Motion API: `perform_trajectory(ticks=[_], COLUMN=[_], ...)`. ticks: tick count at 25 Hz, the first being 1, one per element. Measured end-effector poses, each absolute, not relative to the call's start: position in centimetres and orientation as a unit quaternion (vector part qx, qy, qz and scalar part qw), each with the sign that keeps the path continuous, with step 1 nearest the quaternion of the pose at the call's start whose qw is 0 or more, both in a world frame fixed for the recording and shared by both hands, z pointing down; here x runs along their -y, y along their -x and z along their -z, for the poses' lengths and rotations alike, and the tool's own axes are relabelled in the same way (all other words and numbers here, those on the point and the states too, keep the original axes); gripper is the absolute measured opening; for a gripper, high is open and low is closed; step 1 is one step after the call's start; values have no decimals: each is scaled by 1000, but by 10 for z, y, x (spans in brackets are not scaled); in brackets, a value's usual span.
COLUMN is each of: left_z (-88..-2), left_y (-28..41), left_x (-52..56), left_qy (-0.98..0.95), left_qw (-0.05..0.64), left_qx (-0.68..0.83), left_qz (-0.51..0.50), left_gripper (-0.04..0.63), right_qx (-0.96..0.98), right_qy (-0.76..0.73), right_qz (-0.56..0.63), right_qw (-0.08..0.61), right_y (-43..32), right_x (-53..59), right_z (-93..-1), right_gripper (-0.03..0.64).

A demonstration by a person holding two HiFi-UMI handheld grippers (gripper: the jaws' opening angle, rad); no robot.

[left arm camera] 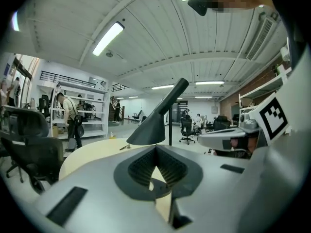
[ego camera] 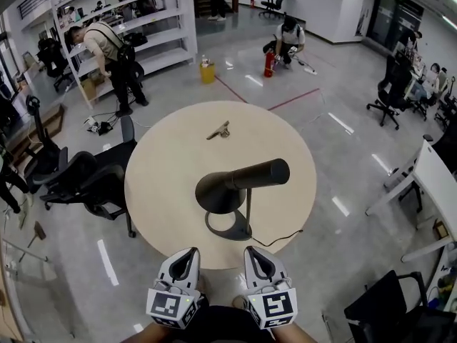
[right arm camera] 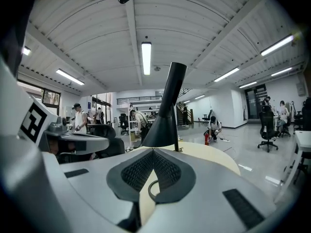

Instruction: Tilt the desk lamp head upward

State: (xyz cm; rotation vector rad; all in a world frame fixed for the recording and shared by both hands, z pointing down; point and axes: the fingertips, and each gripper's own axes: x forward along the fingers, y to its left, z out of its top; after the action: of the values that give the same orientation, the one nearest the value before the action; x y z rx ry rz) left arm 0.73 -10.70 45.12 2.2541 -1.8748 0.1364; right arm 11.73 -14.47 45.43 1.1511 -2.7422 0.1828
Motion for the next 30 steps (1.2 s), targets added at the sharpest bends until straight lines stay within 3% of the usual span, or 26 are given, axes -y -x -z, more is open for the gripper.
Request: perform_trajectory(ticks=[6, 19, 30], left_z=[-430, -420, -455], left_y=[28, 129, 123], left_x=[145, 182, 211], left_qy=[-803, -842, -869], left_qw=[82, 109, 181], left_qx=[590, 528, 458], left_qz=[-19, 32, 55], left_gripper=[44, 45, 46], right_qx=[915, 875, 825], right_qy=[-398, -481, -546], right_qz=[-21, 37, 139], right_qw=[61, 34, 48], right_y=[-69, -1, -31], right_x=[154, 167, 197], right_z=[-413, -310, -233], right_gripper=[15, 15, 17])
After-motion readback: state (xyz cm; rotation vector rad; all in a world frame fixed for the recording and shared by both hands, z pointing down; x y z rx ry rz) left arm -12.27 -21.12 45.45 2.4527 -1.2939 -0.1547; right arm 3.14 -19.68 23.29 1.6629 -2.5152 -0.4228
